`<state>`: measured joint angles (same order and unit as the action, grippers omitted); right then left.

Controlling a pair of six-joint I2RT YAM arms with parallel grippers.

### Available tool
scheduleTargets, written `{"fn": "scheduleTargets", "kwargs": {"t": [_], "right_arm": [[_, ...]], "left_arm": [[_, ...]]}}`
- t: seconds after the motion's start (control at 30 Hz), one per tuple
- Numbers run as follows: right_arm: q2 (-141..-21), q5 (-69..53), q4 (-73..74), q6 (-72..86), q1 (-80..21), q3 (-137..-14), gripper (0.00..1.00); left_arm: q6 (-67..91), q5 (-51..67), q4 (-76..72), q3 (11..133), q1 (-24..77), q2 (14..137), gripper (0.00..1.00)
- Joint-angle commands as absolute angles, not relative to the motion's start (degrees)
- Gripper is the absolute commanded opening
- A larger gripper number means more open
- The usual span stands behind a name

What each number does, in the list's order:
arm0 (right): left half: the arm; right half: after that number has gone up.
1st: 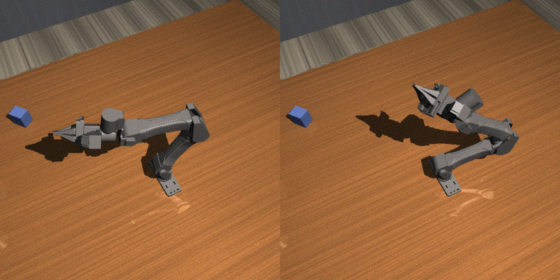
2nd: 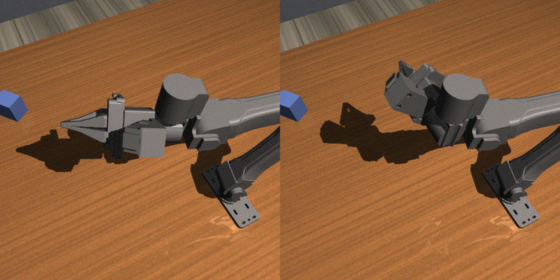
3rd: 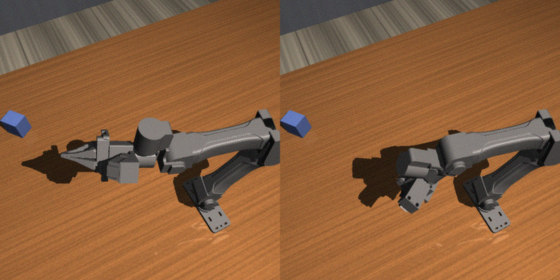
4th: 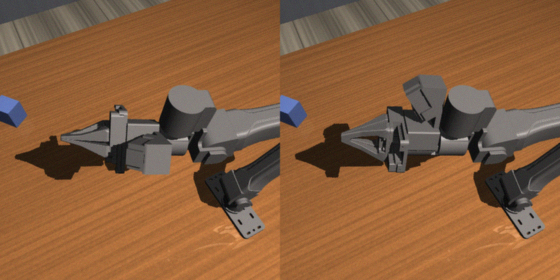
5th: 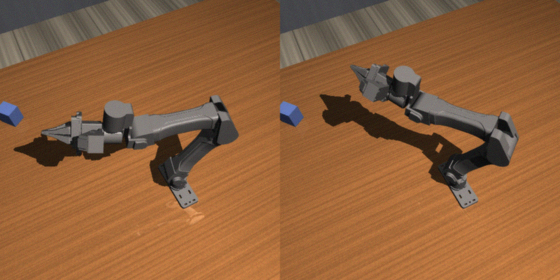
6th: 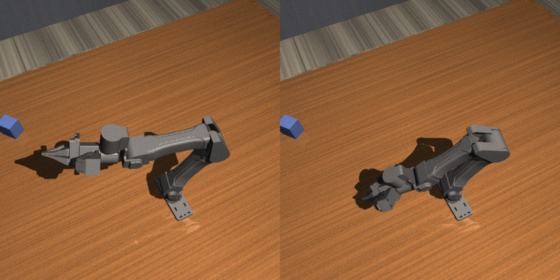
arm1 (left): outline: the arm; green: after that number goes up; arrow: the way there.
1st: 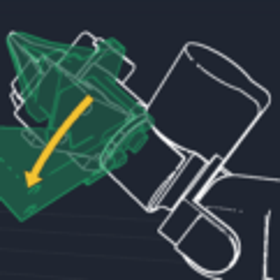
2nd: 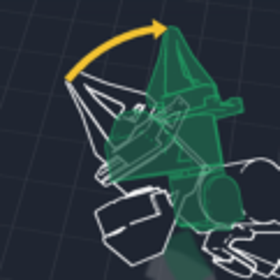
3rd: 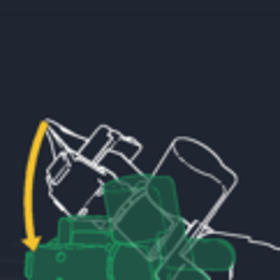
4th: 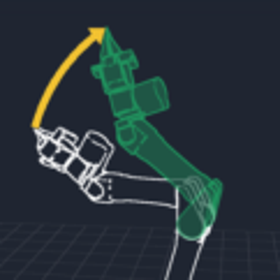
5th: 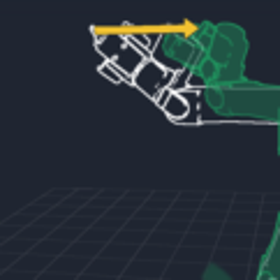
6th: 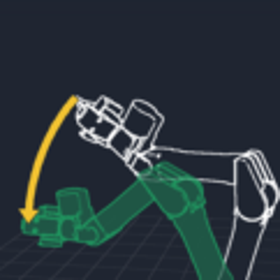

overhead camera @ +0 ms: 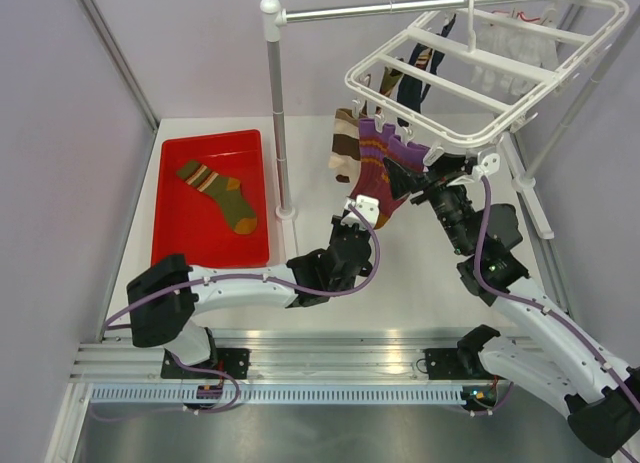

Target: Remove the socks clipped to the hanger

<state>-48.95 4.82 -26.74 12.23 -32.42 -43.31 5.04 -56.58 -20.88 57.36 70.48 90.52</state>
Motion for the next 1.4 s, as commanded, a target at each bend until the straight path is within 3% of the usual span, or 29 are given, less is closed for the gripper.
{"fn": "scheduleTargets", "kwargs": {"t": [0.0,0.6,1.37], "right_arm": [[-50.8,6.0,-31.9,9.1,-32.5,-47.1,0.85],[-52.8,11.6,-47.6,9.3,-32.6,-43.7,0.81],[-58.2,10.5,-48.0,5.7,-32.6,-48.8,0.75]], "left_arm": [[7.9,-55.5,-19.0,59.3,70.4,87.8,0.02],[9.5,-53.2,-15.9,61.2,70.4,88.2,0.02],[8.8,-53.1,-15.2,62.4,72.1,88.7,0.02]]}}
